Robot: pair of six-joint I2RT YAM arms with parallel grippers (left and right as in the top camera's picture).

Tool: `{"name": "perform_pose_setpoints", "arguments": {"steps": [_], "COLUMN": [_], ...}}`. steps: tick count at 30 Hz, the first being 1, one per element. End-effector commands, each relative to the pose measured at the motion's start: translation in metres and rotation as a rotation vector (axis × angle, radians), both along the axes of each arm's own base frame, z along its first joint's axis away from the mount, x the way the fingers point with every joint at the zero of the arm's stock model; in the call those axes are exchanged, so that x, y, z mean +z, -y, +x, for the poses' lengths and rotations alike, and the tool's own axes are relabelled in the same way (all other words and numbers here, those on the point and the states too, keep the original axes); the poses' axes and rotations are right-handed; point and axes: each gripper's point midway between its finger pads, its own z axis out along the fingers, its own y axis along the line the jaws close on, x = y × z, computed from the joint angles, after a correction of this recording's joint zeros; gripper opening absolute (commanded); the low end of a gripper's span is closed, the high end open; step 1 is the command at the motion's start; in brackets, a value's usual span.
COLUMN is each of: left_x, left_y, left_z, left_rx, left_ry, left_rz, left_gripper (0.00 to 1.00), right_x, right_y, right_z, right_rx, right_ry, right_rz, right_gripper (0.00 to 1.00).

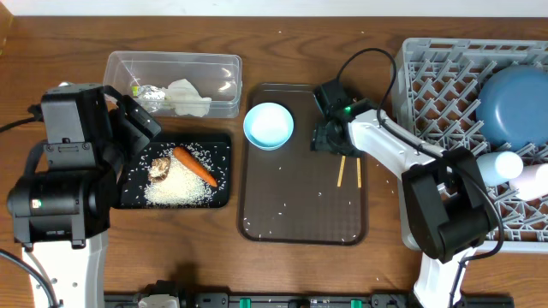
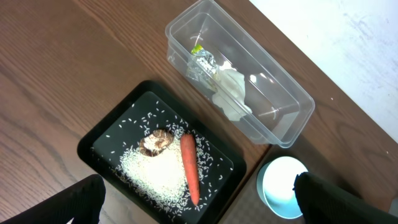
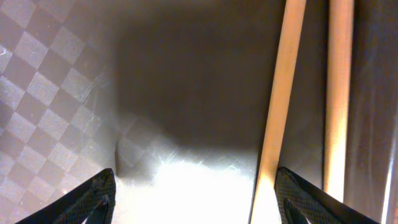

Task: Sort waste into correct bins and load items into the dishwasher rack
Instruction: 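Grasp the chopstick with the right gripper and carry it to the rack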

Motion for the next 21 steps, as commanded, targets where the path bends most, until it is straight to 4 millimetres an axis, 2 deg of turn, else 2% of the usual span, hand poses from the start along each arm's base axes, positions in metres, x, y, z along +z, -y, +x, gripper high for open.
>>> {"name": "perform_pose_setpoints", "arguments": {"steps": [1,7,12,16,21], "left_x": [0.0,0.0,0.0,0.0,0.0], "left_y": [-0.002,-0.002,-0.002,-0.002,-0.002], "left_z": [0.0,0.0,0.0,0.0,0.0], "left_rx": [0.01,0.01,0.01,0.01,0.01], "left_ry": [-0.003,-0.003,-0.003,-0.003,-0.003], "left_rz": [0.01,0.01,0.01,0.01,0.01], "left_gripper": [0.98,0.98,0.98,0.98,0.98], "right_x": [-0.005,-0.009,-0.015,-0.019,-0.019], "right_y": [-0.001,0.023,0.025,0.026,0.024], "right_z": [-0.005,-0.012,-0.015,-0.015,-0.016], "right_rx": [-0.01,-0.141,-0.145,-0.145,-0.142], "right_ry": [-0.019,-0.061,-0.077,-0.085,-0.085], "right_rz": [-0.002,-0.048,-0.061,-0.066,-0.064], "right_gripper": [0.75,0.67,0.52,0.34,0.01]}}
